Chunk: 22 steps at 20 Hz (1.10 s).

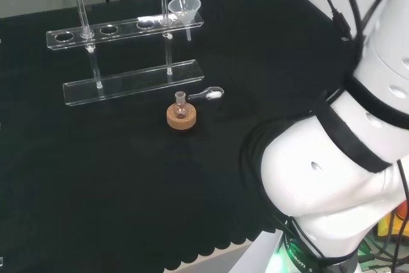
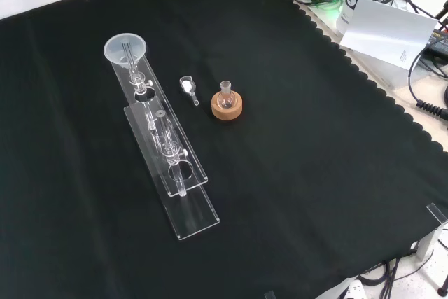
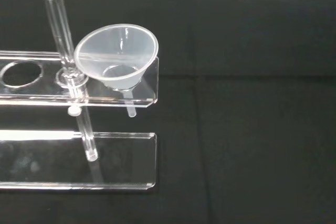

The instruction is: Pick up the funnel from the transparent funnel stand.

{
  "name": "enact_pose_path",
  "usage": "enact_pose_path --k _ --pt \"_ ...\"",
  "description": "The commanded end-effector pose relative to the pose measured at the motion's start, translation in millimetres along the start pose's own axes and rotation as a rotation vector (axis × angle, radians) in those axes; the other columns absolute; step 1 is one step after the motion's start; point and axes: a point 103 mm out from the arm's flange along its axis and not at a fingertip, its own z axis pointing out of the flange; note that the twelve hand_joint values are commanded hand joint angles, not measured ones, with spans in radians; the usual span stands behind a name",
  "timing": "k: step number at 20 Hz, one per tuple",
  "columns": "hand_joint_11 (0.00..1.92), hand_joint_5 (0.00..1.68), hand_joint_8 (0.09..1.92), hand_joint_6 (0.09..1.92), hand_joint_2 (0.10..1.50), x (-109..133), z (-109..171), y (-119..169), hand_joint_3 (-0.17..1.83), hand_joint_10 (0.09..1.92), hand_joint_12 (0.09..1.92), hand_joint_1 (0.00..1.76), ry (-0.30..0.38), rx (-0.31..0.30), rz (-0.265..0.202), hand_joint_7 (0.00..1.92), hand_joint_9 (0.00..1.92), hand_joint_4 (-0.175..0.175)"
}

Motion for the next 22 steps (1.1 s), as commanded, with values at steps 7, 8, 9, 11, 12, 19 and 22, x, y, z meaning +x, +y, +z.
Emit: enact_pose_path --k 7,8,9,11,12,19,22 --pt "0.24 0.23 0.71 0.09 0.77 15 44 85 0.39 0.7 1.37 0.59 -0.076 0.154 -0.099 0.12 0.43 -0.081" --pt "0.24 0.2 0.71 0.09 0.76 17 48 87 0.39 0.7 1.37 0.59 -0.076 0.17 -0.104 0.11 0.43 -0.082" --pt "0.24 0.17 0.7 0.09 0.75 18 51 89 0.39 0.7 1.37 0.58 -0.077 0.186 -0.108 0.1 0.43 -0.082" --pt "0.24 0.14 0.69 0.09 0.73 22 57 93 0.39 0.7 1.37 0.57 -0.086 0.214 -0.117 0.07 0.42 -0.081" --pt "0.23 0.13 0.7 0.09 0.72 25 61 96 0.4 0.71 1.38 0.57 -0.089 0.229 -0.126 0.05 0.4 -0.079" --pt "0.17 0.06 0.5 0.09 0.65 35 82 109 0.41 0.75 1.4 0.54 -0.125 0.328 -0.156 0.0 0.19 -0.063" --pt "0.15 0.03 0.44 0.09 0.64 36 86 111 0.39 0.78 1.41 0.53 -0.137 0.348 -0.161 0.0 0.15 -0.056"
